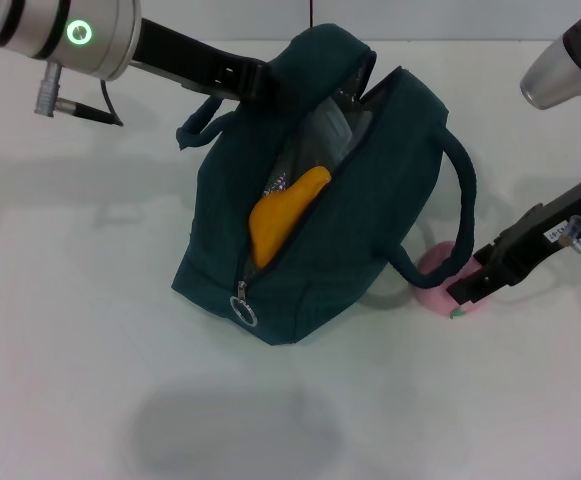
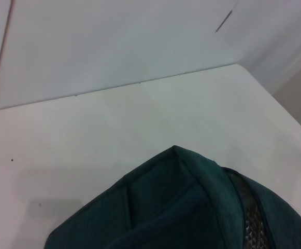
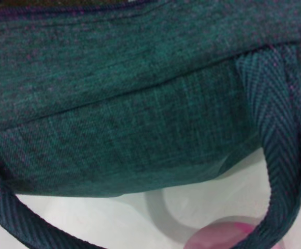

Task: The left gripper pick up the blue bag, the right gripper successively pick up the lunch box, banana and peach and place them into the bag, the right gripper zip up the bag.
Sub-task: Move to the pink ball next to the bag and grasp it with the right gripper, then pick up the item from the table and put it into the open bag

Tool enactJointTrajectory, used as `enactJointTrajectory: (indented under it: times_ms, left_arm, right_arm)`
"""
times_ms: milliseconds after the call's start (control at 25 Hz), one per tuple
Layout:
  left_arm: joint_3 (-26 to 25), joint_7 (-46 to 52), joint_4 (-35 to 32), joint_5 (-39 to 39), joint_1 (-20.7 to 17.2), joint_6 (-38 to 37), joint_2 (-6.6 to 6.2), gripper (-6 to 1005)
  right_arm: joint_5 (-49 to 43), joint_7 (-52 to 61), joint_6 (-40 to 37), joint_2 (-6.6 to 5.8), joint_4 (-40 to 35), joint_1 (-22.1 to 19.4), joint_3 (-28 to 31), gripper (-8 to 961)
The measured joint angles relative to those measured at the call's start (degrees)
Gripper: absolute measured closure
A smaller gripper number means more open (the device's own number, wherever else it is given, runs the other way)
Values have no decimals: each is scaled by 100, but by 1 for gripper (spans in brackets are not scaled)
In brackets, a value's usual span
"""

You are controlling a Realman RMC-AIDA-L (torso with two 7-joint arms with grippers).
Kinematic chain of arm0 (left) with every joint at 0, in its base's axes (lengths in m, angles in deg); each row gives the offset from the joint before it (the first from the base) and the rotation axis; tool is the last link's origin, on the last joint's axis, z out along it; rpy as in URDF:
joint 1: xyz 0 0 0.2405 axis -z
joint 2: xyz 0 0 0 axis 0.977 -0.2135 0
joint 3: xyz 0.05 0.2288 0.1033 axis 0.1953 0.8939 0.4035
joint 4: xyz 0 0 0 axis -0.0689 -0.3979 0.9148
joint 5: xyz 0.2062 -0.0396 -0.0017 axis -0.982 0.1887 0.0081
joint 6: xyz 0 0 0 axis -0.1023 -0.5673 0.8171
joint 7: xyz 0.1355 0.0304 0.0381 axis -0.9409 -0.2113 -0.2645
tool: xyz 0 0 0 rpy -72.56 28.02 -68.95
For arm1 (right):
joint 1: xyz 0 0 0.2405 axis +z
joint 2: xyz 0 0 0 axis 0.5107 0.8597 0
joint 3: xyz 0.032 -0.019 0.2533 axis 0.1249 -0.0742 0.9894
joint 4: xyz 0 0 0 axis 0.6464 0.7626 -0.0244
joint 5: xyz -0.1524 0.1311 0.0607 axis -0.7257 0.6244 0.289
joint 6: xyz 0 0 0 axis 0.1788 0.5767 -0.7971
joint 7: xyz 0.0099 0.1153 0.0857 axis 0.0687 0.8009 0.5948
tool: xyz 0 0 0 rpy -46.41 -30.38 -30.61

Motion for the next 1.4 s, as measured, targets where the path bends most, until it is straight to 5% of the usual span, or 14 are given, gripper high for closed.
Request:
enactJointTrajectory:
  times_ms: [440,880,1120,1400]
  left_arm:
    - [0,5,-1,19,-20,-10,12,874]
    - [0,8,-1,15,-30,-15,8,873]
    - [0,13,2,5,-13,-19,13,872]
    - [1,14,-56,65,-5,-20,40,872]
  right_arm:
    - [-7,-4,88,-1,166,15,-34,324]
    - [5,-18,104,-40,23,-33,32,645]
    - [44,-430,-179,-77,-4,-200,1116,714]
    - [445,-1254,-786,-421,437,-464,3377,745]
